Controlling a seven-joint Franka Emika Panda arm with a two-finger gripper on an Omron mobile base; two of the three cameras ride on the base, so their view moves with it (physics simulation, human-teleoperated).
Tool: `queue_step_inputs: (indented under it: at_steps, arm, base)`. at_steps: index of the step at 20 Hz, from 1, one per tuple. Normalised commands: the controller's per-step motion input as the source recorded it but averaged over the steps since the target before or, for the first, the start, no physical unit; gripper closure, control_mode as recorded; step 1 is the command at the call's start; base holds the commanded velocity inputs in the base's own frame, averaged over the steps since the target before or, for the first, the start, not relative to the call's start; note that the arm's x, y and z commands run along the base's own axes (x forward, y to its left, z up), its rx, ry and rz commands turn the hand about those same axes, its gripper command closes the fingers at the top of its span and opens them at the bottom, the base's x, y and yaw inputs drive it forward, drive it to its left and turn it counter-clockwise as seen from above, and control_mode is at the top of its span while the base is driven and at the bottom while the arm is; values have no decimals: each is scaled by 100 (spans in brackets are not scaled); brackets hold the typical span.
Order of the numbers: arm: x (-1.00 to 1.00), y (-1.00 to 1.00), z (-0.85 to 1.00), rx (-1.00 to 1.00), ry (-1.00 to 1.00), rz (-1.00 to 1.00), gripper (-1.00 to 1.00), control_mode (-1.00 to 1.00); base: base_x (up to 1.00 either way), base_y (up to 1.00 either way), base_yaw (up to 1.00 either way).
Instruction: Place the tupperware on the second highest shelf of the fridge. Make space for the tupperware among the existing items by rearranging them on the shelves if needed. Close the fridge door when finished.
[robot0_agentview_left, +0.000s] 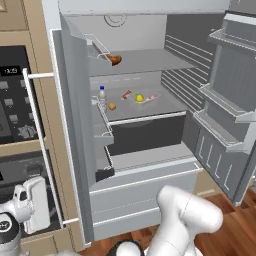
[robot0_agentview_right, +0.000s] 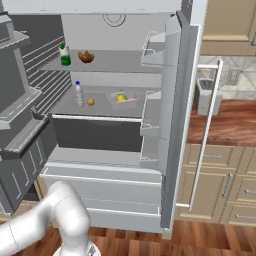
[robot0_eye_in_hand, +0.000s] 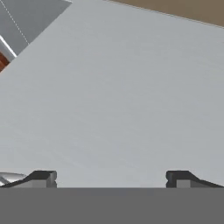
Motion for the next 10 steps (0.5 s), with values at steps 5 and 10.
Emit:
queue_step_inputs:
  at_steps: [5, 10]
  arm:
    - [0, -100, 7, 0, 0, 10, -100, -100]
    - [9, -100, 23, 0, 2, 6, -100, -100]
  base:
    - [0, 0, 0]
    - [0, 0, 0]
